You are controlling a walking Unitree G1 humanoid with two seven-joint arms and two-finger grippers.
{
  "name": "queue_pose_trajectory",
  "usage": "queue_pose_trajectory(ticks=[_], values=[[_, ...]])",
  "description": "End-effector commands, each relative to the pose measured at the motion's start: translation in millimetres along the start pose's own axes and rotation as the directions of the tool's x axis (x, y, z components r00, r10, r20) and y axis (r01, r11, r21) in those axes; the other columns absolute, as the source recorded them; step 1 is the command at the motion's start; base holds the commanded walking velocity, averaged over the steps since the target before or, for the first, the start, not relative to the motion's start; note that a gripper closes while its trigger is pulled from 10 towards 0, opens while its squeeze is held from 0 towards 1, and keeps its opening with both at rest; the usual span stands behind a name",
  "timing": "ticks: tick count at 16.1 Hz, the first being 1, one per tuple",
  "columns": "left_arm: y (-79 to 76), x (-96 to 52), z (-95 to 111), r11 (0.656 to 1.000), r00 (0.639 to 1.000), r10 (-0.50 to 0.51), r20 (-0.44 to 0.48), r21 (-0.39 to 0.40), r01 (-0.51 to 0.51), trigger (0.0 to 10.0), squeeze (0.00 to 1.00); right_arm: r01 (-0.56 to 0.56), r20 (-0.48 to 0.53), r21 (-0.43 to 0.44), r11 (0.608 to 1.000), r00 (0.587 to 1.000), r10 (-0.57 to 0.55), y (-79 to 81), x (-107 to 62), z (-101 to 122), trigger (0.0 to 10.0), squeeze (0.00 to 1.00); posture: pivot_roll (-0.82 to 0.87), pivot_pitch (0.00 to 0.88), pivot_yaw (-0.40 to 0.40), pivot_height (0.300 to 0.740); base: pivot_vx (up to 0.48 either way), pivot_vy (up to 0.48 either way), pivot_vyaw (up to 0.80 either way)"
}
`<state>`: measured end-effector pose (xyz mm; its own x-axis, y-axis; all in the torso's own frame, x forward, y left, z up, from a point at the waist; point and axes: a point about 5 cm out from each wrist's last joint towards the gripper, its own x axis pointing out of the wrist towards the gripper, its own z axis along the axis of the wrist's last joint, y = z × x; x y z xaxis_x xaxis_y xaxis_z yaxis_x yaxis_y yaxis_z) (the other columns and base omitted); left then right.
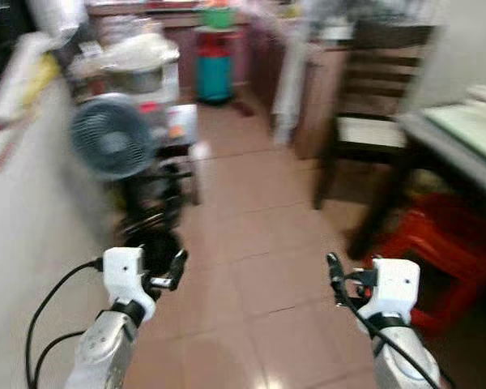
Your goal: Setting the table
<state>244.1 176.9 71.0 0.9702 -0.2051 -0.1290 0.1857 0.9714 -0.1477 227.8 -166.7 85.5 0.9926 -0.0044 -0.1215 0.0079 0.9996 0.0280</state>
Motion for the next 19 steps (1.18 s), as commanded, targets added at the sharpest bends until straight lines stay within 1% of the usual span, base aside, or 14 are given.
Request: queue_pose_trajectory(ticks=[1,2,7,16,19], values=[[-4.6,2.5,3.8,1.000,1.000,-0.022,0.009,0.000,0.022,10.0,0.00,0.011,-0.019,-0.007,1.000,1.000,-0.011,-2.8,1.3,-3.6,10.0,0.00,0.05,0.000,0.005,0.740,0.330,0.000,-0.80],[-4.2,2.4,3.8,1.000,1.000,-0.022,0.007,-0.001,0.022,10.0,0.00,-0.003,-0.018,-0.011,1.000,1.000,0.003,-1.5,1.4,-3.5,10.0,0.00,0.06,0.000,0.005,0.740,0.330,0.000,-0.80],[-1.8,2.5,5.0,1.000,1.000,-0.011,0.008,0.002,0.011,10.0,0.00,-0.002,-0.022,-0.015,1.000,1.000,0.002,-0.7,1.7,-4.7,10.0,0.00,0.06,0.000,0.004,0.740,0.331,0.000,-0.80],[-4.2,7.1,5.1,1.000,1.000,-0.019,0.005,-0.002,0.019,10.0,0.00,0.003,-0.019,-0.023,1.000,1.000,-0.003,-1.2,5.2,-4.7,10.0,0.00,0.07,0.000,-0.003,0.740,0.327,0.000,-0.80],[-5.1,7.7,1.1,1.000,1.000,-0.016,-0.015,0.005,0.016,10.0,0.00,0.006,-0.027,-0.018,1.000,1.000,-0.007,-1.7,5.6,-5.5,10.0,0.00,0.07,0.000,-0.005,0.740,0.274,0.000,-0.80]])
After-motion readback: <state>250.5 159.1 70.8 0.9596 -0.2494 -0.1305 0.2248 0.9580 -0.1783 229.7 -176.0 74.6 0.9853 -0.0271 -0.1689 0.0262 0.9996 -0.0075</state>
